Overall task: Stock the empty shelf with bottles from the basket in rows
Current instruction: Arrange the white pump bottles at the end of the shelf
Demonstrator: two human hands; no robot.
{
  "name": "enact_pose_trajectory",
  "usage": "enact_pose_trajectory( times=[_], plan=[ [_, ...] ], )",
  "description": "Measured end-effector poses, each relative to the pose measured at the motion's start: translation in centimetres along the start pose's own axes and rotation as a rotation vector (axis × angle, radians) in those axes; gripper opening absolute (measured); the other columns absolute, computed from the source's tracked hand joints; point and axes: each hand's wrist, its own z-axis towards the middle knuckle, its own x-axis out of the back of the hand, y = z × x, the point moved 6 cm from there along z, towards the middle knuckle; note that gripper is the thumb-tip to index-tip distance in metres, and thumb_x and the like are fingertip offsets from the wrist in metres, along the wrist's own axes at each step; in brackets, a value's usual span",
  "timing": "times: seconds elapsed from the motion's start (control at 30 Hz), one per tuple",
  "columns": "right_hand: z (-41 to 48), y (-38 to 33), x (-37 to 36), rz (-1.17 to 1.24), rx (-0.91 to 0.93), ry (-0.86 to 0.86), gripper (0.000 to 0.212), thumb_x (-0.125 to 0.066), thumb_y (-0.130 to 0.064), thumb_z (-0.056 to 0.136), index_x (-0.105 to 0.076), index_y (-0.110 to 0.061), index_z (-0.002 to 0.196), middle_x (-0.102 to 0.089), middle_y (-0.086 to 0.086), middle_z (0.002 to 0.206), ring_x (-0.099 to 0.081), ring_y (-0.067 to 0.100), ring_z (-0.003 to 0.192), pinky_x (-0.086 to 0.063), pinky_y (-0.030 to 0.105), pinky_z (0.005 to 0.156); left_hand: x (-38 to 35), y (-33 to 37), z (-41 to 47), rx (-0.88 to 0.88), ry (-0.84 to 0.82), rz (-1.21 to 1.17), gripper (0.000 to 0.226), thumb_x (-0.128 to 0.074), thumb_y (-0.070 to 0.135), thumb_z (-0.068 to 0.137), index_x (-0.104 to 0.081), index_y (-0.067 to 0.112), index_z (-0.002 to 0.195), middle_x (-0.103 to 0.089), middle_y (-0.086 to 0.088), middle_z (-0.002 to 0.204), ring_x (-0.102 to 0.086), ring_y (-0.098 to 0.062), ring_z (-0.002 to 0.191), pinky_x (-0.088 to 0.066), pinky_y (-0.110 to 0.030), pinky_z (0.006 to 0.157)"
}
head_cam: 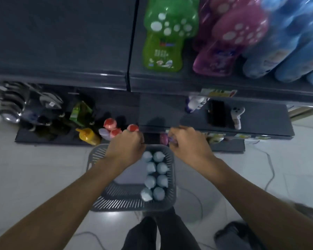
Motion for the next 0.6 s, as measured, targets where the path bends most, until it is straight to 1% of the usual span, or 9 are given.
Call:
enact_pose_trajectory(
  times=[0.07, 0.1, 0.2, 0.27, 0.43, 0.5, 0.53, 0.6],
  plan=[
    [0.5, 0.3, -3.3, -0.005, -0.001, -0.07, 0.013, -0.058, -0.02, 0.088, -0.062, -0.019, 0.1, -0.064, 0.004, 0.104, -0.063, 0.034, 0.093, -0.05, 0.036, 0.068, -3.0, -1.1, 0.4, 0.022, -0.026, -0.01, 0.013, -0.058, 0.026, 0.087, -0.065, 0.019, 0.096, -0.069, -0.011, 0.095, -0.066, -0.04, 0.089, -0.056, -0.046, 0.07],
    [0.7, 0.5, -5.0, -0.004, -0.006, -0.1, 0.012, -0.057, -0.02, 0.088, -0.06, -0.017, 0.1, -0.062, 0.005, 0.104, -0.062, 0.035, 0.093, -0.051, 0.037, 0.068, -4.5, -1.6, 0.7, 0.04, -0.039, -0.016, 0.013, -0.058, 0.027, 0.086, -0.064, 0.021, 0.097, -0.07, -0.011, 0.096, -0.066, -0.04, 0.09, -0.057, -0.046, 0.072],
    [1.2, 1.2, -9.5, -0.01, -0.021, -0.15, 0.02, -0.059, -0.022, 0.089, -0.059, -0.017, 0.108, -0.063, 0.007, 0.111, -0.063, 0.037, 0.096, -0.05, 0.04, 0.072, -9.0, -2.6, 1.6, 0.053, -0.083, -0.038, 0.024, -0.06, 0.03, 0.088, -0.065, 0.024, 0.111, -0.068, -0.008, 0.113, -0.065, -0.036, 0.104, -0.055, -0.042, 0.083],
    [1.7, 1.8, -12.3, -0.011, -0.028, -0.171, 0.027, -0.061, -0.022, 0.089, -0.059, -0.017, 0.115, -0.064, 0.007, 0.117, -0.063, 0.036, 0.1, -0.051, 0.04, 0.077, -11.6, -3.0, 2.5, 0.043, -0.079, -0.036, 0.028, -0.06, 0.027, 0.09, -0.065, 0.022, 0.117, -0.066, -0.006, 0.118, -0.064, -0.034, 0.107, -0.051, -0.039, 0.08],
    [3.1, 2.9, -18.0, 0.011, -0.039, -0.157, 0.032, -0.063, -0.014, 0.087, -0.06, -0.013, 0.118, -0.064, 0.01, 0.116, -0.064, 0.036, 0.1, -0.051, 0.039, 0.076, -16.7, -3.3, 4.7, 0.014, -0.047, -0.004, 0.032, -0.064, 0.017, 0.088, -0.065, 0.015, 0.12, -0.064, -0.008, 0.115, -0.068, -0.034, 0.096, -0.053, -0.039, 0.073],
    [3.7, 3.1, -19.9, -0.036, -0.032, -0.154, 0.034, -0.067, -0.011, 0.086, -0.061, -0.012, 0.119, -0.064, 0.011, 0.115, -0.064, 0.035, 0.098, -0.053, 0.04, 0.074, -18.0, -3.2, 5.5, 0.004, -0.041, 0.029, 0.034, -0.066, 0.016, 0.087, -0.063, 0.015, 0.122, -0.063, -0.008, 0.115, -0.067, -0.033, 0.096, -0.053, -0.039, 0.071],
    [4.0, 3.1, -20.7, -0.069, -0.027, -0.149, 0.034, -0.07, -0.009, 0.083, -0.062, -0.011, 0.116, -0.064, 0.011, 0.112, -0.065, 0.035, 0.095, -0.053, 0.04, 0.07, -18.5, -3.1, 5.8, -0.002, -0.036, 0.043, 0.036, -0.067, 0.015, 0.087, -0.062, 0.015, 0.122, -0.062, -0.008, 0.116, -0.067, -0.032, 0.097, -0.052, -0.039, 0.071],
    [4.6, 2.9, -22.0, -0.131, -0.013, -0.158, 0.034, -0.079, -0.003, 0.069, -0.069, -0.009, 0.101, -0.067, 0.012, 0.098, -0.068, 0.034, 0.083, -0.053, 0.036, 0.058, -19.2, -2.9, 6.4, -0.001, -0.033, 0.072, 0.037, -0.067, 0.015, 0.087, -0.06, 0.016, 0.123, -0.062, -0.008, 0.116, -0.066, -0.031, 0.099, -0.052, -0.039, 0.072]
  ],
)
